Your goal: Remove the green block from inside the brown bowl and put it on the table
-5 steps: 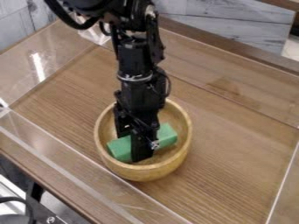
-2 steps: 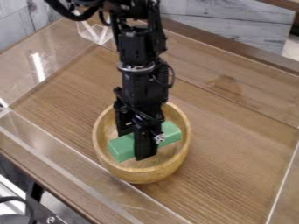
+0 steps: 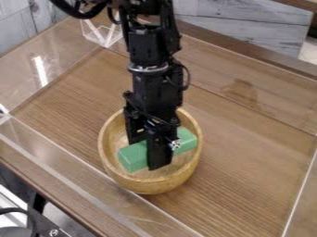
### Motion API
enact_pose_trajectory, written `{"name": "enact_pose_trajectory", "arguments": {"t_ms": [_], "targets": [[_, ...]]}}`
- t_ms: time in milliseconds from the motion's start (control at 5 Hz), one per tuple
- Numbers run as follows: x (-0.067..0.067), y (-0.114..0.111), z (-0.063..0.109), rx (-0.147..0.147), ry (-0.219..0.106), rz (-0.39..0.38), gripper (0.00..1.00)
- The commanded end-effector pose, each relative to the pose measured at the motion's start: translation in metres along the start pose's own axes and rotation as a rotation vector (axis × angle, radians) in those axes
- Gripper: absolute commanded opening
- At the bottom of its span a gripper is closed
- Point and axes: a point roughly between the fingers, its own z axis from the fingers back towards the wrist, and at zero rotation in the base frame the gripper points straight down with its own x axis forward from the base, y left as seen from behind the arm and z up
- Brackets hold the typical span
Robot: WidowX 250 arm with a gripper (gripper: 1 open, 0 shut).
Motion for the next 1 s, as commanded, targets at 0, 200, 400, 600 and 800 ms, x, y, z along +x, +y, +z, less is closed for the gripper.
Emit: {"name": "enact_pose_trajectory", "arguments": {"t_ms": [0,200,400,600,800], "targets": [[0.009,-0.009,0.02,0.029,-0.069,-0.027,0.0],[0.013,-0.021,0.024,0.028,-0.07,-0.045,0.0],[0.018,-0.032,0.026,0.027,-0.068,-0.064,0.0],[0.025,-0.047,0.026,0.034,-0.059,-0.105,0.0],[0.035,-0.064,0.02,0.047,-0.048,-0.159,0.0]]}}
